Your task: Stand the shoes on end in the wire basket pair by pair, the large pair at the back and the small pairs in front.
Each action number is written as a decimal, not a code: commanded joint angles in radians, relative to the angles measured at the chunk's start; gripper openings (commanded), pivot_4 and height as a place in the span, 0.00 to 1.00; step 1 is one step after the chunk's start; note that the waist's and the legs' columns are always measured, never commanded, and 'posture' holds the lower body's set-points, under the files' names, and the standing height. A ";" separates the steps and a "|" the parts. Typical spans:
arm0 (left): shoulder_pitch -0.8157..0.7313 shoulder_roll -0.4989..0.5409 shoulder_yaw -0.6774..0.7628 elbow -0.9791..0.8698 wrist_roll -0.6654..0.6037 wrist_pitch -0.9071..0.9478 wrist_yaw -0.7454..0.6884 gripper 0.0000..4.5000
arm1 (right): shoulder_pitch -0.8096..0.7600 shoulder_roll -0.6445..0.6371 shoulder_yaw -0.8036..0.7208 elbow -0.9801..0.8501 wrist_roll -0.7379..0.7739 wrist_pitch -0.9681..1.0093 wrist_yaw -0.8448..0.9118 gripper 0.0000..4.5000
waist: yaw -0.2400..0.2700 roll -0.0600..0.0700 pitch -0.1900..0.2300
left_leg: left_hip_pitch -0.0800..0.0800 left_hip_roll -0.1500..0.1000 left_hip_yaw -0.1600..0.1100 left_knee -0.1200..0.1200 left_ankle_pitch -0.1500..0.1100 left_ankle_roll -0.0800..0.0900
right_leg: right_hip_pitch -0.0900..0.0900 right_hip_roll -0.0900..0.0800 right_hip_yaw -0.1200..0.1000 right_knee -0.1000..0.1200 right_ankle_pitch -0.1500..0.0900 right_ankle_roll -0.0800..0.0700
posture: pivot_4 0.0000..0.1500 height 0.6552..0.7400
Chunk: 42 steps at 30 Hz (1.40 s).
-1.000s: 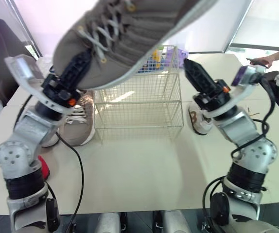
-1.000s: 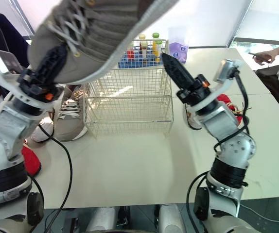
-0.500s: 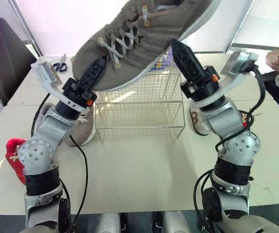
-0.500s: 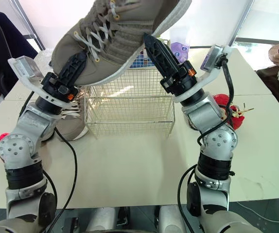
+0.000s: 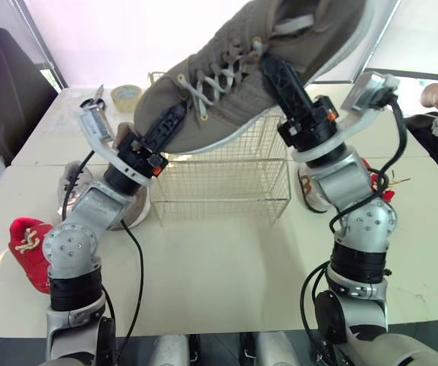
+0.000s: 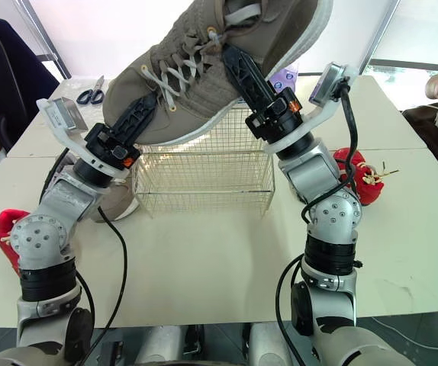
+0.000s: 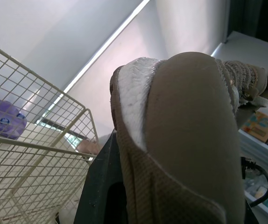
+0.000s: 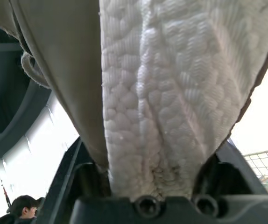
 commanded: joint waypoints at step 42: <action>0.313 0.664 0.121 -0.381 -0.135 0.168 -0.048 0.70 | -0.932 -0.392 0.093 1.542 -0.953 -0.747 1.017 0.99 | -0.005 0.002 0.003 | -0.008 0.000 0.002 -0.002 0.002 -0.005 | -0.008 -0.001 0.000 -0.002 0.000 0.000 | 1.00 1.00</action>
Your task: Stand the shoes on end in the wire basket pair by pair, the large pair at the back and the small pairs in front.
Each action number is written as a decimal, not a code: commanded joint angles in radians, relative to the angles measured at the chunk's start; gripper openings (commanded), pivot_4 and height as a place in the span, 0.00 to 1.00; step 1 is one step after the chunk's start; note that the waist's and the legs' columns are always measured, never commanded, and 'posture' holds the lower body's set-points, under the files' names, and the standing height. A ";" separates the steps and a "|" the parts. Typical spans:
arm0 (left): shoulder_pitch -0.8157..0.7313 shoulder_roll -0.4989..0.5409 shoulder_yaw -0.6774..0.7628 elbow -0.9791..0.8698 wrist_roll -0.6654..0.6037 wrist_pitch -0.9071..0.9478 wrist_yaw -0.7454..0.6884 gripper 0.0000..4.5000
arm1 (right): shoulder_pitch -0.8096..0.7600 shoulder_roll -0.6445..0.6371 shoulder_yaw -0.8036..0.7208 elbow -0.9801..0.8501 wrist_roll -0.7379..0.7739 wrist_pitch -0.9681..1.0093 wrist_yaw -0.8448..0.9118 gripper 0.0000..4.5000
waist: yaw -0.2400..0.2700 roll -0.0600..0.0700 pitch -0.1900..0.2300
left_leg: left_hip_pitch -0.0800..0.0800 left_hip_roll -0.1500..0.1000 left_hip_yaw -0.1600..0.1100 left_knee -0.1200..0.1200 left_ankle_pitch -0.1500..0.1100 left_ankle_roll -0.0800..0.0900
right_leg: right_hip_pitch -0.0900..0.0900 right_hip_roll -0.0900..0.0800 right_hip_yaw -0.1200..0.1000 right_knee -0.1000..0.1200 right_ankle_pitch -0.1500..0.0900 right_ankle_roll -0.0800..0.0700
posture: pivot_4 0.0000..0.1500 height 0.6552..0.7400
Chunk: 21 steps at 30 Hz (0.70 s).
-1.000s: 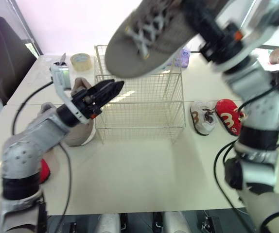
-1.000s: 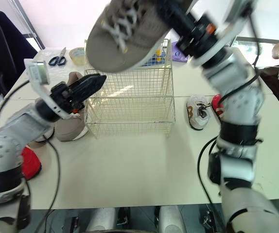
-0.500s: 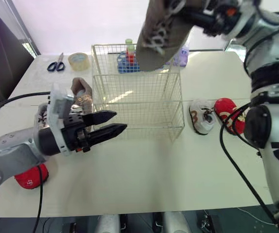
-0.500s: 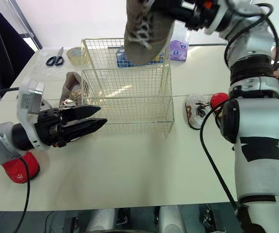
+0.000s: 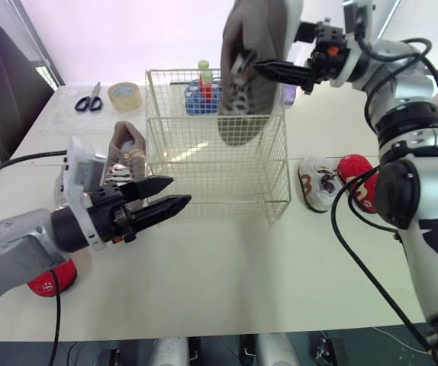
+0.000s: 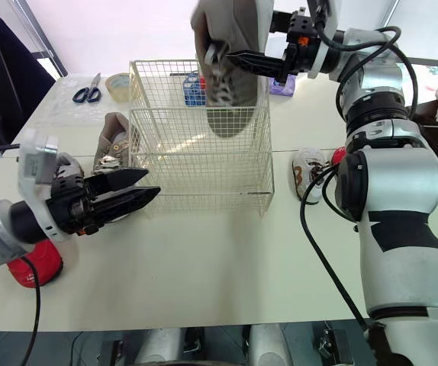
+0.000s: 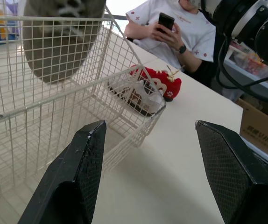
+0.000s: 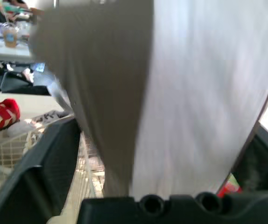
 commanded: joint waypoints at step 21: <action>-0.128 -0.062 -0.153 0.102 0.163 -0.003 -0.146 0.70 | -0.048 -0.047 -0.028 -0.056 -0.063 0.021 0.150 0.99 | 0.000 0.000 0.000 | 0.000 0.000 0.000 0.000 0.000 0.000 | 0.000 0.001 0.000 0.001 0.000 0.000 | 1.00 1.00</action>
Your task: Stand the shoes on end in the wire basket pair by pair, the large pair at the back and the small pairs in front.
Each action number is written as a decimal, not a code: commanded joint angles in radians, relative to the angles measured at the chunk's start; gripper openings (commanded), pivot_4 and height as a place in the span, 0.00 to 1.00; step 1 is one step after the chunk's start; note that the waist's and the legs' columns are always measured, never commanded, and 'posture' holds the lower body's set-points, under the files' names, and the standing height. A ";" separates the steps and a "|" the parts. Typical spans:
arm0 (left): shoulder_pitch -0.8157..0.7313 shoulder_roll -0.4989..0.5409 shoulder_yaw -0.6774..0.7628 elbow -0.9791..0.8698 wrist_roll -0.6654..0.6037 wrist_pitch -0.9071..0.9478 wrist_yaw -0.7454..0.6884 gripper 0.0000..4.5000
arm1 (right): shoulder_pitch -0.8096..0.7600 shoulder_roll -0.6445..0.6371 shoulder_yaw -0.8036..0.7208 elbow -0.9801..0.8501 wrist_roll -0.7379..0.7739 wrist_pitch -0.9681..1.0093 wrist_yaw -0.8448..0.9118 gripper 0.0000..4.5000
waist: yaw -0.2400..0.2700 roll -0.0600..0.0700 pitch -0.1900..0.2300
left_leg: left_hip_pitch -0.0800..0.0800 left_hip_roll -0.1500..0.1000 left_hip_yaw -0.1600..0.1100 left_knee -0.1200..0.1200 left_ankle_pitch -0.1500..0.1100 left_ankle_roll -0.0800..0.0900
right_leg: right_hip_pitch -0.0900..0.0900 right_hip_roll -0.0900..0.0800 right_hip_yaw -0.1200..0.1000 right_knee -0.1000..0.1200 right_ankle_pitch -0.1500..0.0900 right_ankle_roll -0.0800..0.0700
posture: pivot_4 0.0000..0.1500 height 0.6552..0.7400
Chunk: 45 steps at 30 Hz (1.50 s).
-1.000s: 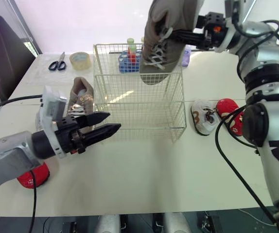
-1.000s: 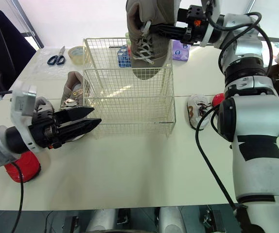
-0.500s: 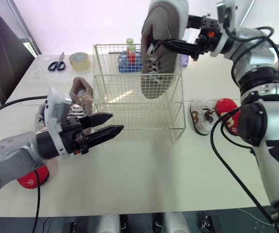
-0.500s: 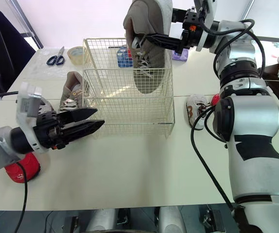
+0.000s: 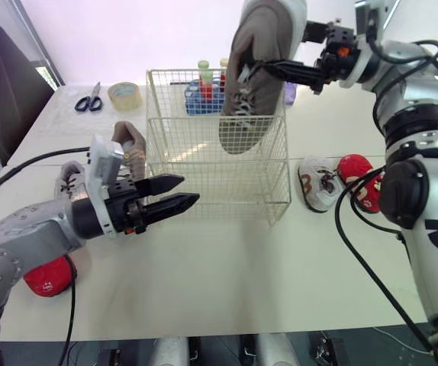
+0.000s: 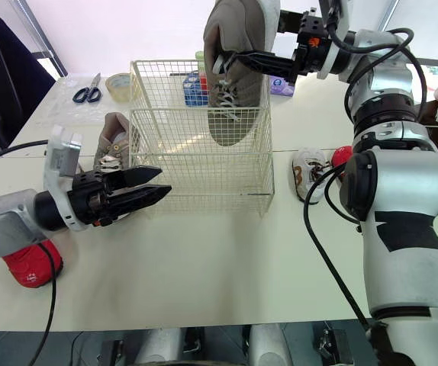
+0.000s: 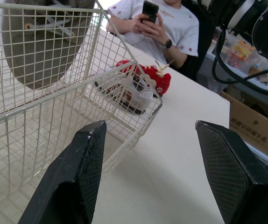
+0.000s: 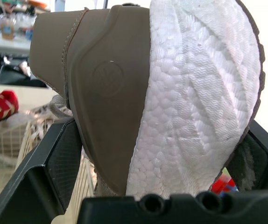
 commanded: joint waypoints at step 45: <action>-0.057 -0.090 0.121 0.027 -0.108 -0.030 0.161 0.70 | -0.022 -0.327 -0.074 -0.189 -0.005 0.294 0.034 0.99 | -0.001 0.000 0.000 | 0.002 0.000 -0.001 0.002 0.001 -0.001 | 0.001 0.000 0.001 0.002 0.000 0.000 | 1.00 1.00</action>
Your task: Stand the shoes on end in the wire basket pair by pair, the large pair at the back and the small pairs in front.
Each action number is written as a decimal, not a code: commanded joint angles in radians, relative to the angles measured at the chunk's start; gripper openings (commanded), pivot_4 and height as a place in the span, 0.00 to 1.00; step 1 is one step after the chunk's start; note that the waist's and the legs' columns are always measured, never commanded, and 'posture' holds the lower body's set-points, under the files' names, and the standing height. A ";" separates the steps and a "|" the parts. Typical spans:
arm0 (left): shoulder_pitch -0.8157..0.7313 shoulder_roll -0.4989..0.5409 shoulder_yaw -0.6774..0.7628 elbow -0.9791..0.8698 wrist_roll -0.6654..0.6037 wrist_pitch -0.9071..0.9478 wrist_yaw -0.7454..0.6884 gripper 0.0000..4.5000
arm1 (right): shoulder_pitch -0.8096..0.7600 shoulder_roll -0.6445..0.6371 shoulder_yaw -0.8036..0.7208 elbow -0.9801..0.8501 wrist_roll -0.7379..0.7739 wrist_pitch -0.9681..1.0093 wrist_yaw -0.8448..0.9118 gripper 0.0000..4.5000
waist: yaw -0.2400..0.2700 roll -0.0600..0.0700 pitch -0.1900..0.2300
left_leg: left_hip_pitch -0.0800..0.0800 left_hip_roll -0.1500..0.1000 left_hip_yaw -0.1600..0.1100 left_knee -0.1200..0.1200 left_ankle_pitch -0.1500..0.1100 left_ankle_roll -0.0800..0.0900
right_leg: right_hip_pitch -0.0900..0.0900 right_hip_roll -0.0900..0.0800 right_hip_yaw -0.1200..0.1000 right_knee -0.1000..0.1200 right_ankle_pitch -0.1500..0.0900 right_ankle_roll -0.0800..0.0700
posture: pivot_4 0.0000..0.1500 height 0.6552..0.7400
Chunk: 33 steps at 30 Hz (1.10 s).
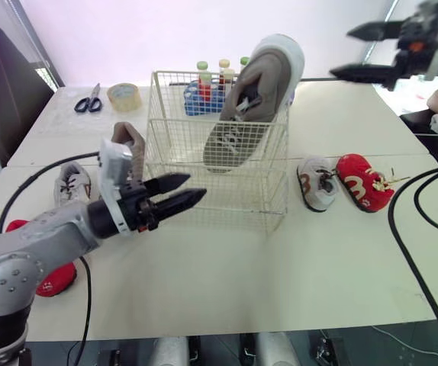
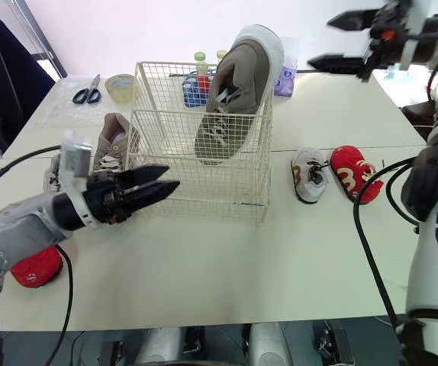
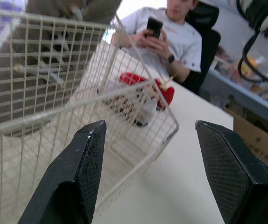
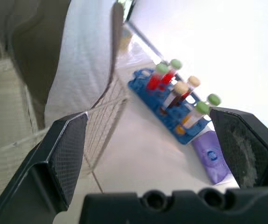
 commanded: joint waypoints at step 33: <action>-0.978 0.084 -0.435 1.792 1.253 -0.274 -0.916 0.70 | 1.024 -0.025 0.048 -1.861 0.851 0.966 -0.300 0.99 | 0.023 -0.015 -0.001 | -0.003 -0.001 0.001 0.002 -0.002 0.003 | -0.003 0.001 -0.002 0.001 0.000 0.000 | 1.00 1.00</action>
